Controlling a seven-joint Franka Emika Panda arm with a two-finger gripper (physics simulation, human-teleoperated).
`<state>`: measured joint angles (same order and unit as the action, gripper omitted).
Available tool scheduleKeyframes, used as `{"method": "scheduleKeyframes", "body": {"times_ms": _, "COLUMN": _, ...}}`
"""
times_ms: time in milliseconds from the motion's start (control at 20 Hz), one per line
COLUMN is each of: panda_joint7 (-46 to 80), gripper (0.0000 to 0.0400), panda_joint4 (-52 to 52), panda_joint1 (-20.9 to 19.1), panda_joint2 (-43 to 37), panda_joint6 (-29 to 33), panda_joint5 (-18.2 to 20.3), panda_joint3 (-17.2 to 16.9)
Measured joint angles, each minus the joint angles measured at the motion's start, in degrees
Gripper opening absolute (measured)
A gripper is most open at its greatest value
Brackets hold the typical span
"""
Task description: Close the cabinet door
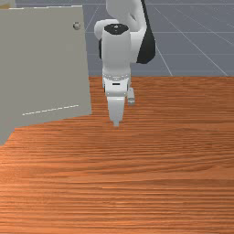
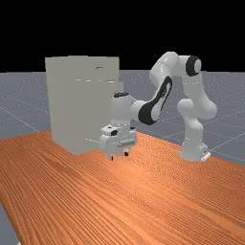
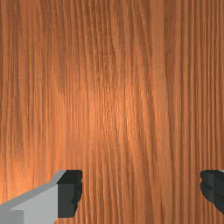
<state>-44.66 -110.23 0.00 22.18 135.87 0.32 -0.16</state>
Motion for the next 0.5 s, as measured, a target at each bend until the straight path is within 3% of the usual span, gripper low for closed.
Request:
{"method": "scheduleKeyframes", "body": {"times_ms": 50, "panda_joint7": 0.4, "gripper": 0.0249, "panda_joint4": -0.3, "panda_joint1": 0.2, "panda_joint2": 0.0, "panda_joint6": -0.7, "panda_joint5": -1.0, "panda_joint3": -0.6}}
{"method": "scheduleKeyframes", "body": {"times_ms": 100, "panda_joint7": 0.7, "gripper": 0.0158, "panda_joint4": -0.6, "panda_joint1": 0.1, "panda_joint2": 0.1, "panda_joint6": -1.2, "panda_joint5": -1.5, "panda_joint3": -1.1}}
{"method": "scheduleKeyframes", "body": {"times_ms": 150, "panda_joint7": 1.9, "gripper": 0.0253, "panda_joint4": -0.8, "panda_joint1": 0.0, "panda_joint2": -0.1, "panda_joint6": -2.1, "panda_joint5": -1.6, "panda_joint3": -1.6}}
{"method": "scheduleKeyframes", "body": {"times_ms": 200, "panda_joint7": 2.7, "gripper": 0.0311, "panda_joint4": -0.9, "panda_joint1": -0.1, "panda_joint2": -0.3, "panda_joint6": -2.7, "panda_joint5": -1.6, "panda_joint3": -1.9}}
{"method": "scheduleKeyframes", "body": {"times_ms": 300, "panda_joint7": 3.4, "gripper": 0.0367, "panda_joint4": -1.0, "panda_joint1": -0.1, "panda_joint2": -0.6, "panda_joint6": -3.2, "panda_joint5": -1.7, "panda_joint3": -2.2}}
{"method": "scheduleKeyframes", "body": {"times_ms": 350, "panda_joint7": 14.1, "gripper": 0.0226, "panda_joint4": -4.5, "panda_joint1": 0.5, "panda_joint2": -6.6, "panda_joint6": -15.2, "panda_joint5": -1.4, "panda_joint3": -2.7}}
{"method": "scheduleKeyframes", "body": {"times_ms": 400, "panda_joint7": 24.4, "gripper": 0.0138, "panda_joint4": -4.1, "panda_joint1": 0.9, "panda_joint2": -13.7, "panda_joint6": -25.4, "panda_joint5": 0.1, "panda_joint3": -3.1}}
{"method": "scheduleKeyframes", "body": {"times_ms": 500, "panda_joint7": 44.3, "gripper": 0.0052, "panda_joint4": -1.7, "panda_joint1": 0.7, "panda_joint2": -21.5, "panda_joint6": -36.3, "panda_joint5": 4.0, "panda_joint3": -4.0}}
